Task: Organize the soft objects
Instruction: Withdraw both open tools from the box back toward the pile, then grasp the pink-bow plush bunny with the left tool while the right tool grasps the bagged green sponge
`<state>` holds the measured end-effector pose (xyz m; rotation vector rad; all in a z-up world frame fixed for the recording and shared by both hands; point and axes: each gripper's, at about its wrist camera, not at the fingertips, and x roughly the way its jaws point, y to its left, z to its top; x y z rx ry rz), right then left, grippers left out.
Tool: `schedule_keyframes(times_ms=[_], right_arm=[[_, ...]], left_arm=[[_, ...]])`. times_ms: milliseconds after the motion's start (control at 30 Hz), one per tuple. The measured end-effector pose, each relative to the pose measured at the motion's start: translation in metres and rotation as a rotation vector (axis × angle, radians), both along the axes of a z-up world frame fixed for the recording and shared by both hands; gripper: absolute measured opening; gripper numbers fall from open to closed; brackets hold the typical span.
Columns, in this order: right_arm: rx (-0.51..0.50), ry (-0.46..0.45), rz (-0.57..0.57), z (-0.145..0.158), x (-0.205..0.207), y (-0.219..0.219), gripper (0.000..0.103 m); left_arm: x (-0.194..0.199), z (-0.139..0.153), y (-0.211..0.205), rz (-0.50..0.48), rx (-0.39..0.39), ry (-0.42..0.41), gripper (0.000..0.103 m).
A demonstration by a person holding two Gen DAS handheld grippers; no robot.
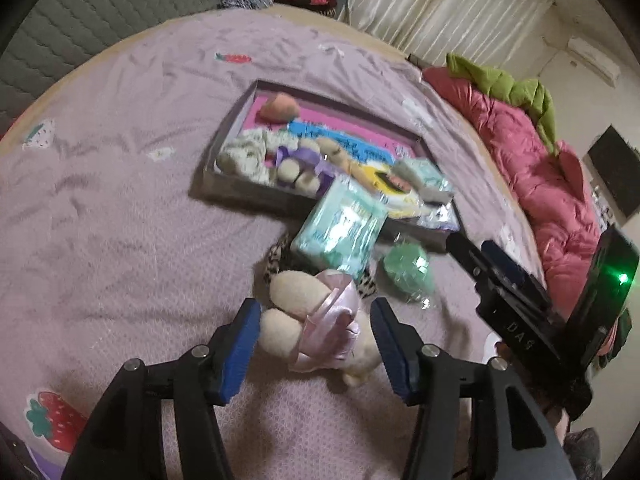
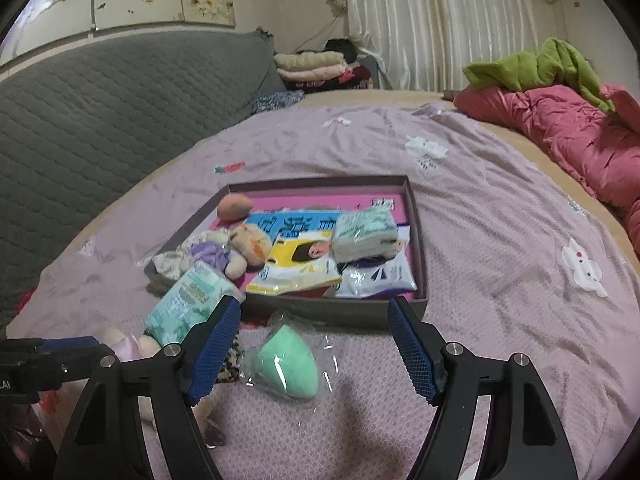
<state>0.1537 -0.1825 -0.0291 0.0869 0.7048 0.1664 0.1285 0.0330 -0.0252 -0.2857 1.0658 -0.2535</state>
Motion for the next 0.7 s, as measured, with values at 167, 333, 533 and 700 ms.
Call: schedule_keyframes(times_ms=[167, 333, 533, 700], right_arm=[[-0.005, 0.007, -0.001, -0.004, 0.002, -0.001, 0.077], [-0.016, 0.050, -0.006, -0.013, 0.009, -0.003, 0.077], [-0.026, 0.105, 0.031, -0.026, 0.014, 0.002, 0.077], [-0.026, 0.152, 0.081, -0.038, 0.019, 0.013, 0.077]], left_arm=[[0.001, -0.017, -0.009, -0.051, 0.032, 0.040, 0.057], [-0.003, -0.028, -0.020, -0.097, 0.081, 0.052, 0.057], [0.000, -0.034, -0.021, -0.123, 0.083, 0.071, 0.051], [-0.002, -0.035, -0.022, -0.146, 0.099, 0.064, 0.046]])
